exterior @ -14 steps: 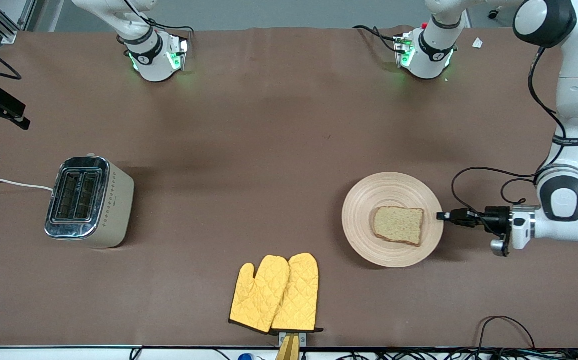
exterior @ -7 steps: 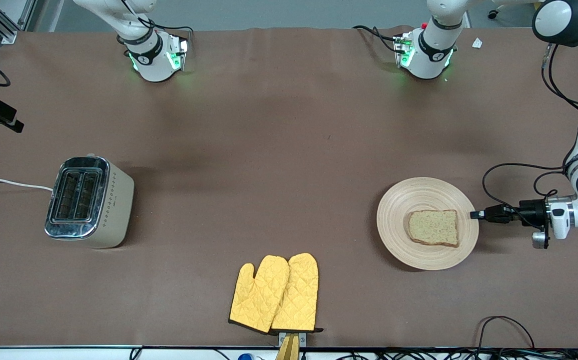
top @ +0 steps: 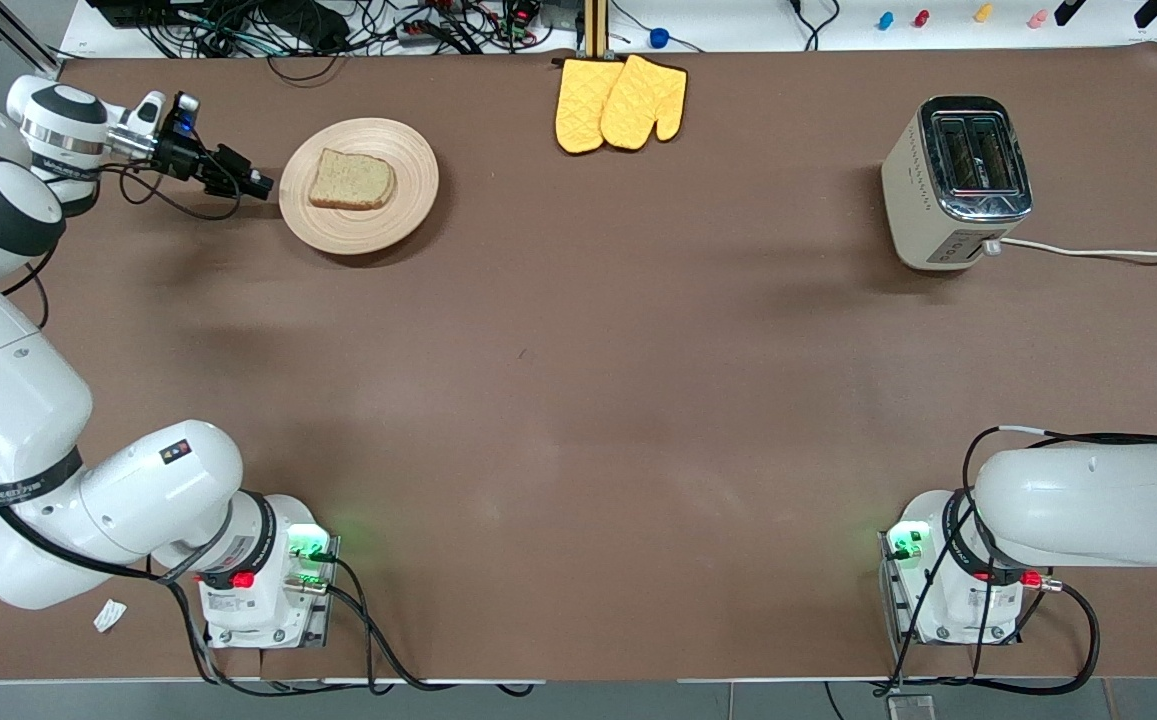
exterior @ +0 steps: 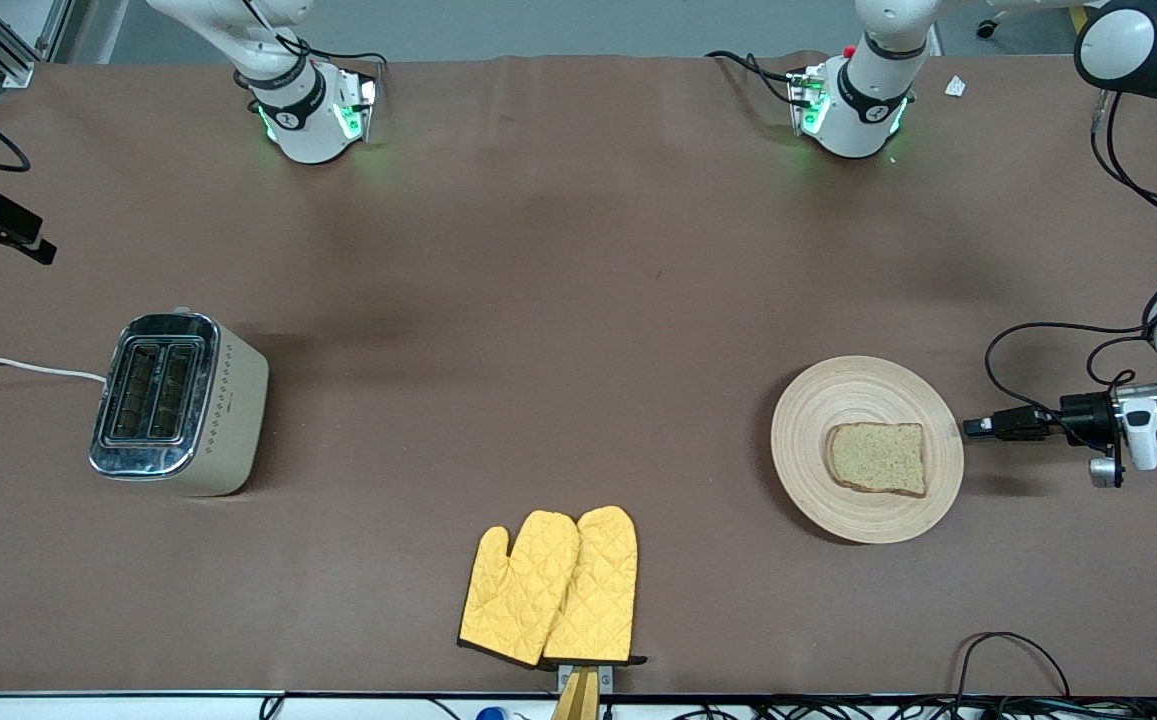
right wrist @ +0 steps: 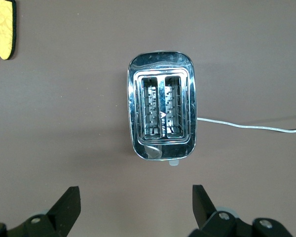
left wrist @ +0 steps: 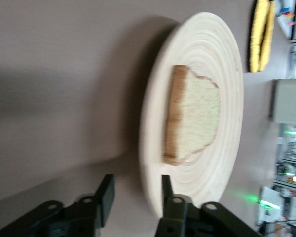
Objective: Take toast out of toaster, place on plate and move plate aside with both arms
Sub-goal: 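Open the left gripper and pull it back from the plate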
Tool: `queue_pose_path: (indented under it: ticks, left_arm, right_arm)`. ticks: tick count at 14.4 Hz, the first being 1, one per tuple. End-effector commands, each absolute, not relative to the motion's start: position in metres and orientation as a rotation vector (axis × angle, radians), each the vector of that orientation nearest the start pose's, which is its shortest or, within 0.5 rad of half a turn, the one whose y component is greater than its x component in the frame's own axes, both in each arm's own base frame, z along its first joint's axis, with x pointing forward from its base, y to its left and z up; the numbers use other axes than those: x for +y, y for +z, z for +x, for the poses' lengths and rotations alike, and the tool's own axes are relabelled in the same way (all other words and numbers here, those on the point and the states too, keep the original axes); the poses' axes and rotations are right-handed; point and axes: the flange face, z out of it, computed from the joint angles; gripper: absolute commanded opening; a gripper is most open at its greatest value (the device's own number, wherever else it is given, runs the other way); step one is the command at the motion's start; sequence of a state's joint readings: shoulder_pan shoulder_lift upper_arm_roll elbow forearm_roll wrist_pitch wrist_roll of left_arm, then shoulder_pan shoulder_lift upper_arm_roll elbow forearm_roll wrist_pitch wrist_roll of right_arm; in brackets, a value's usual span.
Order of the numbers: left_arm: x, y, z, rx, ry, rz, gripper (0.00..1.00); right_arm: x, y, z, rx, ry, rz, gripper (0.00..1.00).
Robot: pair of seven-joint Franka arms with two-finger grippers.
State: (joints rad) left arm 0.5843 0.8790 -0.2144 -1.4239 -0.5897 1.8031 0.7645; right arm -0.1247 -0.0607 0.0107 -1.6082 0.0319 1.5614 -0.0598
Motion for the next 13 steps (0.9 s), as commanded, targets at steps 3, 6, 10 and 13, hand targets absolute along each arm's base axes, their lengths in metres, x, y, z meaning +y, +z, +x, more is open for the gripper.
queue_pose_path:
  ticks: [3, 6, 10, 13]
  left_arm:
    - [0.262, 0.229, 0.665, -0.142, 0.04, 2.559, 1.0]
    - [0.234, 0.3, 0.682, -0.119, 0.03, 2.706, 1.0]
    - [0.167, 0.376, 0.699, -0.034, 0.036, 2.839, 1.0]
    - [0.121, 0.432, 0.698, 0.029, 0.073, 2.87, 1.0]
  right_arm:
    - [-0.054, 0.644, 0.528, 0.082, -0.045, -3.107, 1.0]
    - [-0.054, 0.644, 0.528, 0.082, -0.04, -3.107, 1.0]
    - [-0.054, 0.644, 0.527, 0.082, -0.038, -3.107, 1.0]
    - [-0.053, 0.643, 0.527, 0.082, -0.035, -3.107, 1.0]
